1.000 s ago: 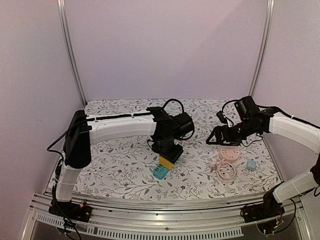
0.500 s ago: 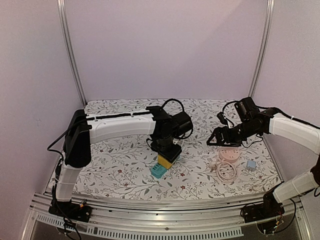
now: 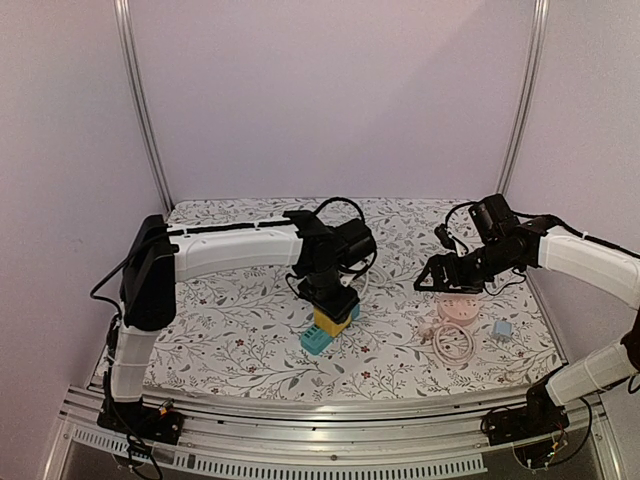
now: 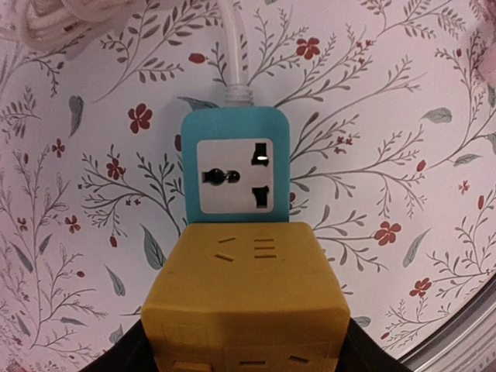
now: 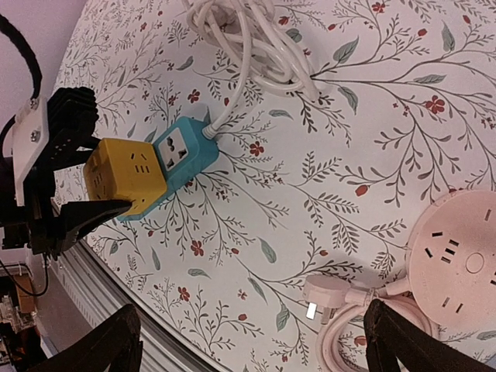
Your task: Insert the plug
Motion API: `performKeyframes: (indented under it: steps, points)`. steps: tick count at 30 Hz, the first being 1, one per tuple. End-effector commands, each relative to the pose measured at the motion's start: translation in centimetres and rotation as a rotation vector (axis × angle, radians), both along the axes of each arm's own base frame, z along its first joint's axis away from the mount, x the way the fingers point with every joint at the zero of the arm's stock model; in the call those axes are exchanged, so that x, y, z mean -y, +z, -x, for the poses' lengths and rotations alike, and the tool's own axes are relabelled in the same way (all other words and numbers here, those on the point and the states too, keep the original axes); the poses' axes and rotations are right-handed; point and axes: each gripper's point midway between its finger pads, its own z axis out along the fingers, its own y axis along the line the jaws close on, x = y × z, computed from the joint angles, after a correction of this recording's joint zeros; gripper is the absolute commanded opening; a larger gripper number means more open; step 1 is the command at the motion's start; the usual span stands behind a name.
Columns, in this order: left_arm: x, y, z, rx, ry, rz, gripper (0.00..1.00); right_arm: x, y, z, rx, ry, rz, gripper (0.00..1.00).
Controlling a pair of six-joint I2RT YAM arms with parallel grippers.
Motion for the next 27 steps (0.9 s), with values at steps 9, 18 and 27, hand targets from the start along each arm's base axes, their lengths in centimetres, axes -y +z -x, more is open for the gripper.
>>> performKeyframes:
  steps: [9,18,27]
  points:
    - [-7.2,-9.7,0.4,-0.100,-0.022,-0.355,0.00,0.4,0.5,-0.8,0.018,-0.013,0.032,0.99]
    - [-8.5,-11.1,0.5,-0.110,-0.024,-0.412,0.00,0.6,0.2,-0.9,0.016,-0.030,0.036,0.99]
    - [-8.8,-10.6,1.3,-0.195,-0.002,-0.327,0.00,1.0,0.3,-0.6,0.024,-0.046,0.043,0.99]
